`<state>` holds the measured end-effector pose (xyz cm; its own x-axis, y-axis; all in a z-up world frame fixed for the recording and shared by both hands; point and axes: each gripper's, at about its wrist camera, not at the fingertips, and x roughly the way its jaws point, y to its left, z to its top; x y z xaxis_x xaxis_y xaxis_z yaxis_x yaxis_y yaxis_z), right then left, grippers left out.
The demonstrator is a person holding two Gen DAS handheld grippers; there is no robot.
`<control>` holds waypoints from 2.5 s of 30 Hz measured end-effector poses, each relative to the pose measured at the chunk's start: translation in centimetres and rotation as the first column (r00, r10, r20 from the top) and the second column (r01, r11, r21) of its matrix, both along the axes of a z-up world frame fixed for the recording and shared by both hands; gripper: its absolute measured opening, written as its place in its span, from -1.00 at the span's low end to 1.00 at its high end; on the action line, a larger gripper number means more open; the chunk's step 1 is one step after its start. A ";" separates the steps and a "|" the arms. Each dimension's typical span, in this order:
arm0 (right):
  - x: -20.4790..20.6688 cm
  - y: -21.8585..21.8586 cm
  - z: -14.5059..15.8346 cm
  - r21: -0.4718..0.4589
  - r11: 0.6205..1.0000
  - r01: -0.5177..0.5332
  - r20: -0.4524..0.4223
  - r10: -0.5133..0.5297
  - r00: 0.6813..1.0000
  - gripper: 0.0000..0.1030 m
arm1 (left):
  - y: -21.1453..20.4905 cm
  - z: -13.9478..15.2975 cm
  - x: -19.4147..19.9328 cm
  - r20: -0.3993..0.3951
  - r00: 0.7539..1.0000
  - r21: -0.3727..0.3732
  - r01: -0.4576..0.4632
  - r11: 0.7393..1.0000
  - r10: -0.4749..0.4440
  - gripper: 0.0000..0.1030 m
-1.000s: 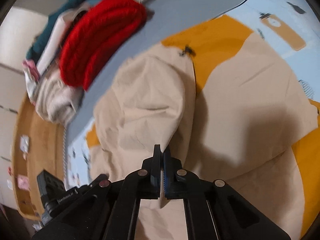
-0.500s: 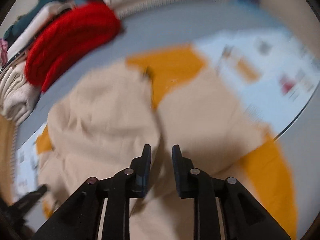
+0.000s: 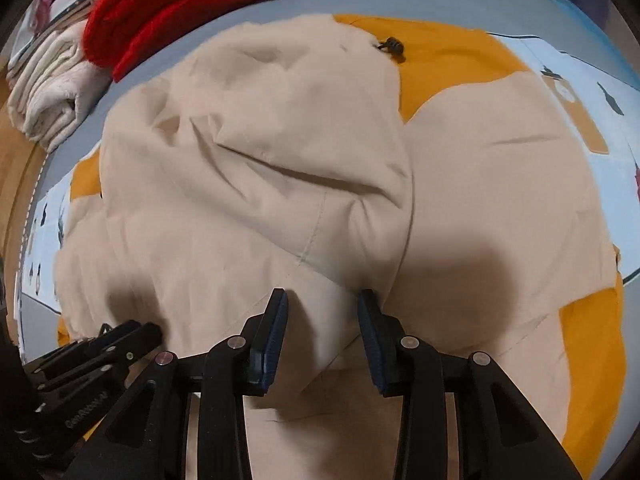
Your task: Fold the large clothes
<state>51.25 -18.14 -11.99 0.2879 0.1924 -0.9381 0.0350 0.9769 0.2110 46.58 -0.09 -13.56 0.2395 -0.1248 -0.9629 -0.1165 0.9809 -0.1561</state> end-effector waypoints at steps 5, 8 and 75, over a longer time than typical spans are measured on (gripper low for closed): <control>-1.5 0.4 4.6 -0.033 0.999 0.035 0.165 -0.029 0.986 -0.27 | 1.8 1.9 0.1 0.073 0.995 0.004 -0.062 0.998 0.061 -0.54; -1.2 1.0 4.4 -0.029 1.000 -0.013 0.173 0.018 0.985 -0.24 | 2.5 -0.1 -0.1 0.007 0.997 0.056 -0.079 0.995 0.079 -0.54; -36.1 -24.5 5.6 -0.038 0.937 0.346 0.043 -0.344 0.938 -0.03 | 17.9 1.2 -36.4 -0.018 0.942 -0.133 -0.334 0.933 0.334 -0.62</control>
